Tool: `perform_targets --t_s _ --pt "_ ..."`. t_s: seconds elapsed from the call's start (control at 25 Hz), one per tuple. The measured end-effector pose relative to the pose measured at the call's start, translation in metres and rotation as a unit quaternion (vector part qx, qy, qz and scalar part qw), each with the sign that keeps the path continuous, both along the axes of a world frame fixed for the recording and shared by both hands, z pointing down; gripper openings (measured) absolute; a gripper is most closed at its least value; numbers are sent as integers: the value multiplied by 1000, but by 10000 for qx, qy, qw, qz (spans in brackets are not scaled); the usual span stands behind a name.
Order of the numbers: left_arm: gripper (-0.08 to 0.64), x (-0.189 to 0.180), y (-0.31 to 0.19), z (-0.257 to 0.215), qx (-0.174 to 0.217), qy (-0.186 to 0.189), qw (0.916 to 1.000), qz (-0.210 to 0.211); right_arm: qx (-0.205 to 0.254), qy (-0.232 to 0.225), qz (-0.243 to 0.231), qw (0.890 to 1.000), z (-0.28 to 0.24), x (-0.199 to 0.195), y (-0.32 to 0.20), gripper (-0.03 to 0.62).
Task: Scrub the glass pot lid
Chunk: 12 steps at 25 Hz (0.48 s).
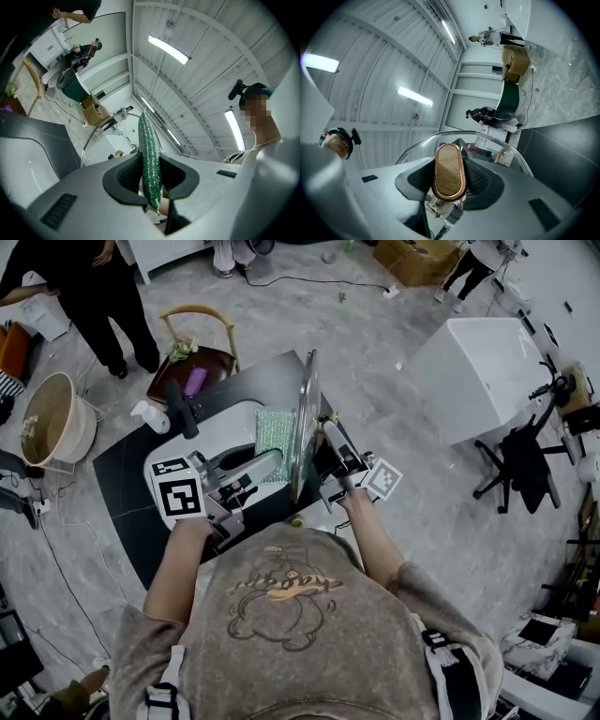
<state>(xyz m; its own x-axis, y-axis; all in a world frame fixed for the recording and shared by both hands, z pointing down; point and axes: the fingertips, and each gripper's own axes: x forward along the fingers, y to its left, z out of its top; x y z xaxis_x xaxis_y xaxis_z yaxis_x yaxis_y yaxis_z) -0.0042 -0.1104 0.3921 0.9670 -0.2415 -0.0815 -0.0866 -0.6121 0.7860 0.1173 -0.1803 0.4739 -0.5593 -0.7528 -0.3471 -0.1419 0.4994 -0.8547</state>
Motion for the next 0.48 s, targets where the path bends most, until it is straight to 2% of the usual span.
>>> perform_targets --t_s 0.16,0.32,0.48 --pt "84 6 -14 8 43 -181 9997 -155 -34 -79 -128 9999 1 -9 3 186" --pt "84 16 -25 30 225 -609 9976 -230 -47 -141 -208 9997 0 -16 6 185" --pt "84 24 -37 56 188 -897 9953 -316 6 -141 -265 9995 -4 -20 9 186"
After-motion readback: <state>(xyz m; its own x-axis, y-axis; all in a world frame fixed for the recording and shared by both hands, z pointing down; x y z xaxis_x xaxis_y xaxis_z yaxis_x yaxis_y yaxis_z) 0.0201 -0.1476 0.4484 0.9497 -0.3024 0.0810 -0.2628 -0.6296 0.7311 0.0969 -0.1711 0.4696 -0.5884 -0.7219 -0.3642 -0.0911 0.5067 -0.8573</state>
